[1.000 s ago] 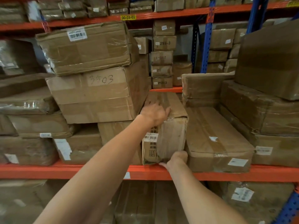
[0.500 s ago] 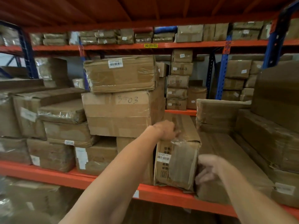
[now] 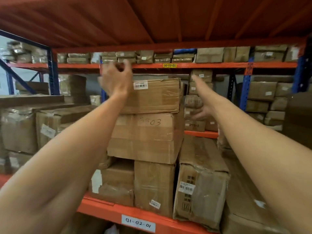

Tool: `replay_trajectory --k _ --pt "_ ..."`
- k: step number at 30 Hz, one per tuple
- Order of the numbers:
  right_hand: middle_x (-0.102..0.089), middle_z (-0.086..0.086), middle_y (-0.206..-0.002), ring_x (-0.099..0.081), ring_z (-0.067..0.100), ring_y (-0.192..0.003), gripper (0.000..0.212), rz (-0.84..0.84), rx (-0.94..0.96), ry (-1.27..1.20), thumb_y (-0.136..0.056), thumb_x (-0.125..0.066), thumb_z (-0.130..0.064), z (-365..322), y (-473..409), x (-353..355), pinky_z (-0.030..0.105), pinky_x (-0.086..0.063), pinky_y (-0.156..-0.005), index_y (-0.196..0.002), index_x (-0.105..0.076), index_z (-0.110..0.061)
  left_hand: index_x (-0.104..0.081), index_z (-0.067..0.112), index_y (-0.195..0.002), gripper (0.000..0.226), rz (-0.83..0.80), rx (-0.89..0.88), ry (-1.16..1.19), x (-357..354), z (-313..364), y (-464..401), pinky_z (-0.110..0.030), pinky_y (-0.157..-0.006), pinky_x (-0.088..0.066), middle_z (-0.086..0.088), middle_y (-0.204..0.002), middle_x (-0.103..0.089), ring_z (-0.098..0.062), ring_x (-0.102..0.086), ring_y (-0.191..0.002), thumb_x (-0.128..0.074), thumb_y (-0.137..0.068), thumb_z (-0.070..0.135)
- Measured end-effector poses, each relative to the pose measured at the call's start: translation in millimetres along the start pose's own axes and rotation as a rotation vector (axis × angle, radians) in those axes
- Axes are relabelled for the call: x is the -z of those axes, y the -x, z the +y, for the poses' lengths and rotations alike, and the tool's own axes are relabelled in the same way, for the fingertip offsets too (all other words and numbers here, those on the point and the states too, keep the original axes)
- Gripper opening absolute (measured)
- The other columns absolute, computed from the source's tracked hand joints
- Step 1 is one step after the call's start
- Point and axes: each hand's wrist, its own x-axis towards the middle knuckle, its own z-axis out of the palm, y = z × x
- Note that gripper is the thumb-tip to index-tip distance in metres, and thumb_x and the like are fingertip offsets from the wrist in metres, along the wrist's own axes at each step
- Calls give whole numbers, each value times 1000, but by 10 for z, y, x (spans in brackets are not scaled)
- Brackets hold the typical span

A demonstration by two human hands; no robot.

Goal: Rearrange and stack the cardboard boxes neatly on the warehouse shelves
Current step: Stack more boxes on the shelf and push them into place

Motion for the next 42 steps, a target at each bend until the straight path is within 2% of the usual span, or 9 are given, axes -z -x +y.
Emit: replay_trajectory --k 4,8,11,15,24,27,33,37,42 --pt "-20 15 -173 -32 56 -148 98 5 -46 -19 -87 -45 -89 -363 -109 -302 79 -49 -94 -166 -22 -35 -38 13 -153 100 -278 485 -3 86 -397 -472 -57 -109 -40 -22 -150 -46 -43 -47 -134 -48 -82 83" --pt "-48 26 -146 -51 61 -120 93 31 -187 26 -80 -58 -87 -421 -282 -391 78 -55 -72 -152 -39 -31 -42 25 -143 98 -714 758 213 95 -481 -458 -69 -87 -52 -19 -127 -53 -49 -56 -110 -73 -67 77" --pt "-65 26 -108 -62 52 -94 81 -8 -281 15 -77 -70 -75 -336 -366 -423 73 -57 -75 -123 -52 -10 -39 25 -136 93 -746 783 220 66 -509 -491 -78 -81 -49 -21 -116 -50 -53 -53 -104 -81 -66 70" --pt "-76 13 -67 -67 33 -86 37 2 -226 -117 -85 -67 -53 -290 -359 -474 45 -52 -65 -90 -65 -16 -56 15 -105 58 -715 827 348 38 -477 -399 -55 -66 -50 -17 -102 -63 -39 -60 -90 -78 -75 59" --pt "-74 7 -97 -70 29 -101 23 104 -57 -309 -93 -59 -44 -193 -313 -281 47 -54 -98 -87 -64 -23 -53 18 -133 71 -540 726 469 -120 -188 -154 -54 -95 -51 -10 -115 -65 -31 -61 -100 -75 -76 54" --pt "-77 5 -77 -72 29 -93 23 161 -4 -324 -91 -60 -41 -210 -235 19 43 -58 -87 -79 -65 -22 -56 21 -128 64 -573 689 496 -185 68 -63 -44 -78 -52 -6 -108 -68 -25 -62 -93 -77 -76 52" --pt "-82 4 -87 -77 32 -96 28 333 -25 -254 -77 -66 -50 -263 135 830 49 -61 -81 -80 -72 -23 -41 20 -145 85 -627 639 629 -463 724 387 -46 -91 -54 -7 -116 -66 -25 -63 -98 -77 -78 59" --pt "-80 3 -73 -73 29 -93 39 444 2 -234 -78 -64 -50 -100 409 1524 44 -60 -70 -51 -74 -24 -38 18 -145 86 -701 596 652 -727 1138 957 -42 -86 -51 -8 -117 -60 -24 -57 -97 -74 -79 60" --pt "-83 7 -91 -71 31 -94 31 556 -94 -207 -73 -66 -53 351 824 2210 48 -54 -75 -86 -74 -27 -43 10 -143 89 -804 669 648 -1042 1375 1861 -45 -95 -54 -12 -121 -61 -31 -60 -103 -71 -76 62"
